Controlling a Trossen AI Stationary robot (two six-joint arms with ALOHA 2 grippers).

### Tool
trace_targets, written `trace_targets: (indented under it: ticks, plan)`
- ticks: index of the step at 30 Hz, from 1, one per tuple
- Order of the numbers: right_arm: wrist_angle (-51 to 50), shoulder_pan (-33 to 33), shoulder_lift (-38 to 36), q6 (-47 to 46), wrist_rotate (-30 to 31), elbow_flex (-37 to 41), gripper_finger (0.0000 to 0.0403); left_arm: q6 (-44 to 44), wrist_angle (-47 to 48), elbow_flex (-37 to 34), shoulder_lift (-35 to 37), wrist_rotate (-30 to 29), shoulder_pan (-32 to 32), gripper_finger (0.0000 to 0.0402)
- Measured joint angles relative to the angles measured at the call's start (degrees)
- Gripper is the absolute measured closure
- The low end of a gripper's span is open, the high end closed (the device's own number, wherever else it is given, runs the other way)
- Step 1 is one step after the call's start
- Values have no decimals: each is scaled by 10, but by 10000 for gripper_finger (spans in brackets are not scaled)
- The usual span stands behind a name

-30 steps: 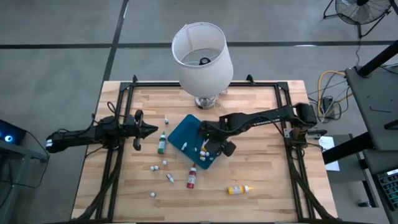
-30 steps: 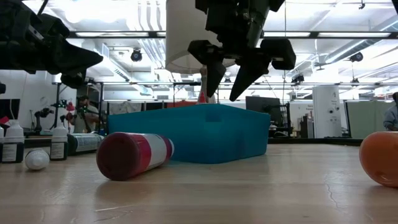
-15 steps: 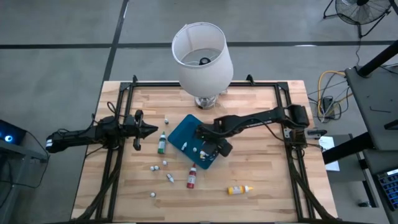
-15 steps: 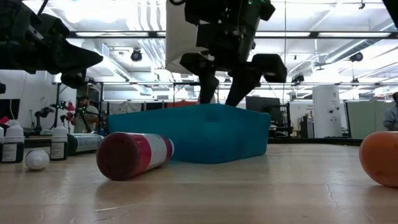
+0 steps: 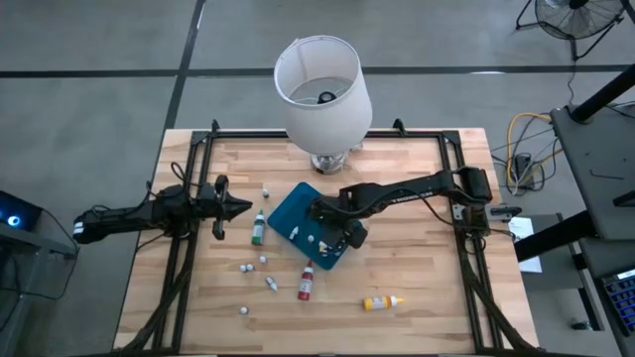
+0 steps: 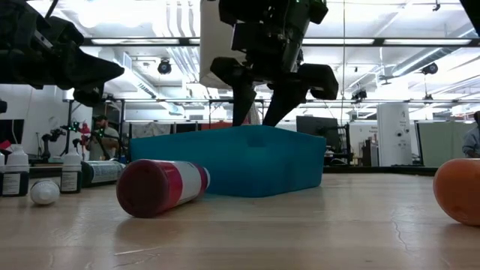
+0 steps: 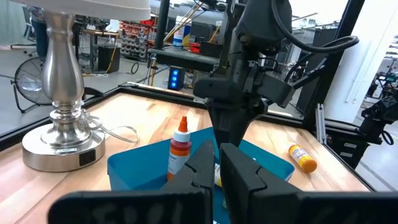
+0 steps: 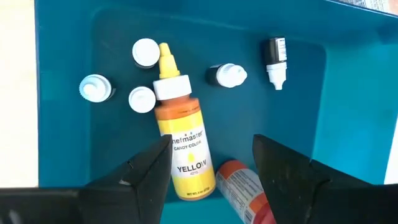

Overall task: Pick & Place food coloring
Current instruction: Remove the large yellow food coloring bottle from the blue container

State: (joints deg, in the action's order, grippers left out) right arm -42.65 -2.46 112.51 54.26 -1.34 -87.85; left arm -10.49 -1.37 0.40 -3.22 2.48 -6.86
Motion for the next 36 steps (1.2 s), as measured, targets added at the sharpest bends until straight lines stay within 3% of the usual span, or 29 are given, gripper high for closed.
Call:
trace_targets:
  ticks: [36]
  plan:
    - [-15,6,31,40,-1,12,188,0,0,0,0,0,0,402]
